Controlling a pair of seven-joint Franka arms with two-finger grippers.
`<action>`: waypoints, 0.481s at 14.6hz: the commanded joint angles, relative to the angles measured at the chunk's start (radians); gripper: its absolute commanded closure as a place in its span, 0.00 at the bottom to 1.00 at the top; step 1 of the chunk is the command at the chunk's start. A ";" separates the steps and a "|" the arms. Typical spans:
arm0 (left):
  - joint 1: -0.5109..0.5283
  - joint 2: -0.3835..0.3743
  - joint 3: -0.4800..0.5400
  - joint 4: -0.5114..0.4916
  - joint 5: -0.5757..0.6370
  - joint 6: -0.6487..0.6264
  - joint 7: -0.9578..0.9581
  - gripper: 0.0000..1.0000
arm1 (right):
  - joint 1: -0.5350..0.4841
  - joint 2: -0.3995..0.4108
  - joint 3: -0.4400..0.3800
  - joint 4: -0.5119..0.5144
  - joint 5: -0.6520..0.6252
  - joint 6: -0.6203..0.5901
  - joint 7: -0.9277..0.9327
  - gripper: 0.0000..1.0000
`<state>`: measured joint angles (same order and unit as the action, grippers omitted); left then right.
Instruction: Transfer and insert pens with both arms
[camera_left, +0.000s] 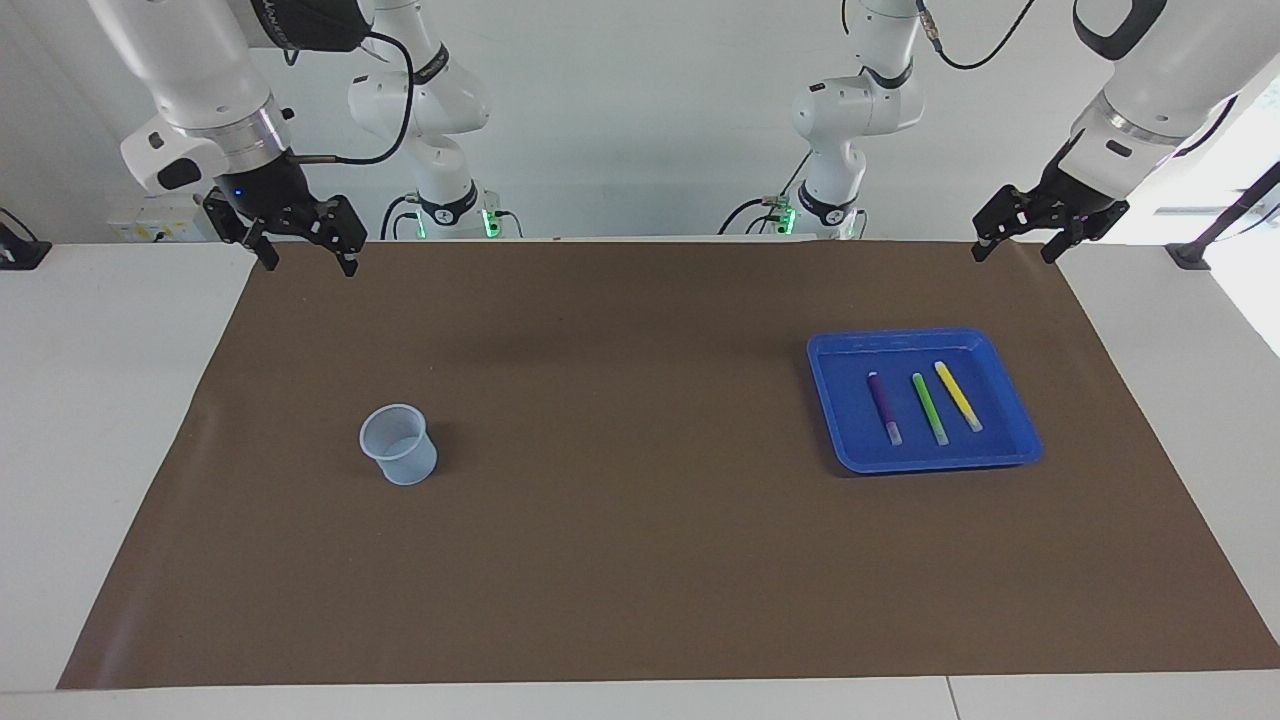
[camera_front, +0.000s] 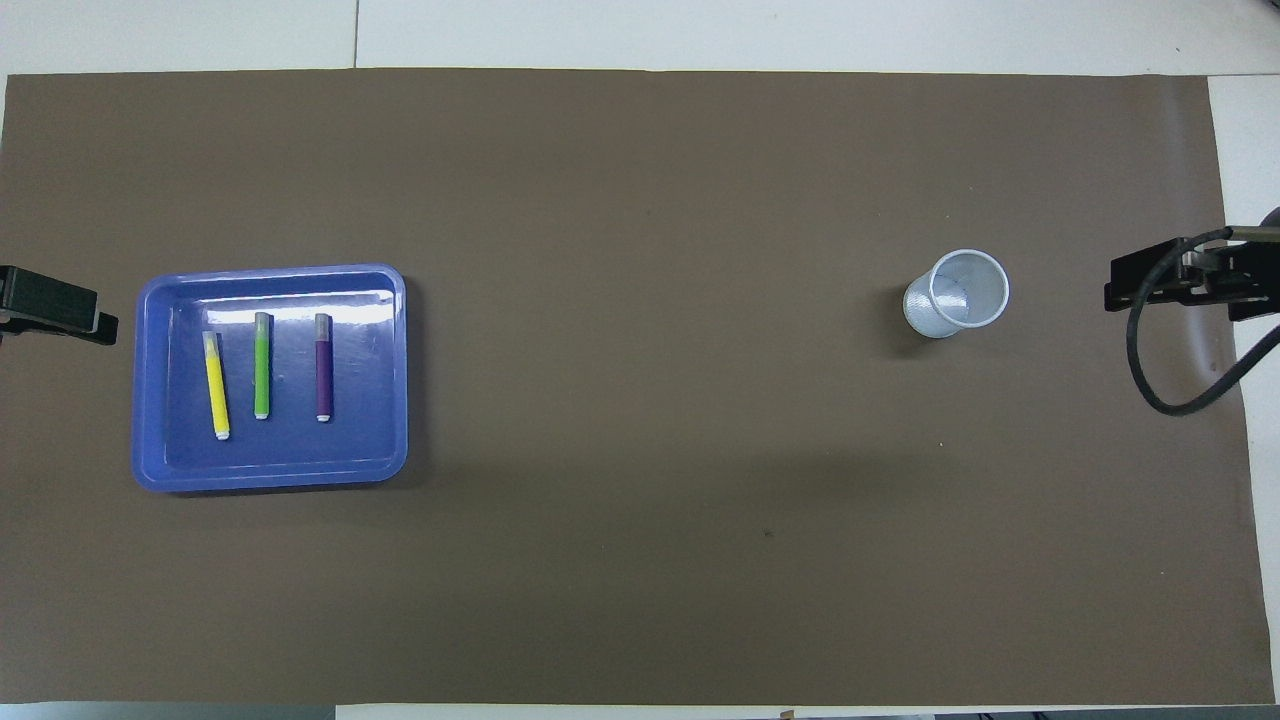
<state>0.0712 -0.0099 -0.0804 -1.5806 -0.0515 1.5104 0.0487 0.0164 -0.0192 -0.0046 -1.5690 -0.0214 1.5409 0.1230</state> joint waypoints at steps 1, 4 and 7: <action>0.030 -0.016 0.002 -0.125 0.044 0.121 0.066 0.00 | -0.012 -0.015 0.005 -0.016 0.005 0.005 -0.017 0.00; 0.094 0.037 0.004 -0.179 0.050 0.201 0.164 0.00 | -0.010 -0.015 0.005 -0.016 0.006 0.005 -0.017 0.00; 0.151 0.074 0.004 -0.278 0.048 0.371 0.163 0.00 | -0.012 -0.013 0.006 -0.016 0.006 0.005 -0.017 0.00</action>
<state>0.1953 0.0553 -0.0729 -1.7833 -0.0158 1.7752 0.1963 0.0164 -0.0192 -0.0045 -1.5690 -0.0212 1.5409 0.1230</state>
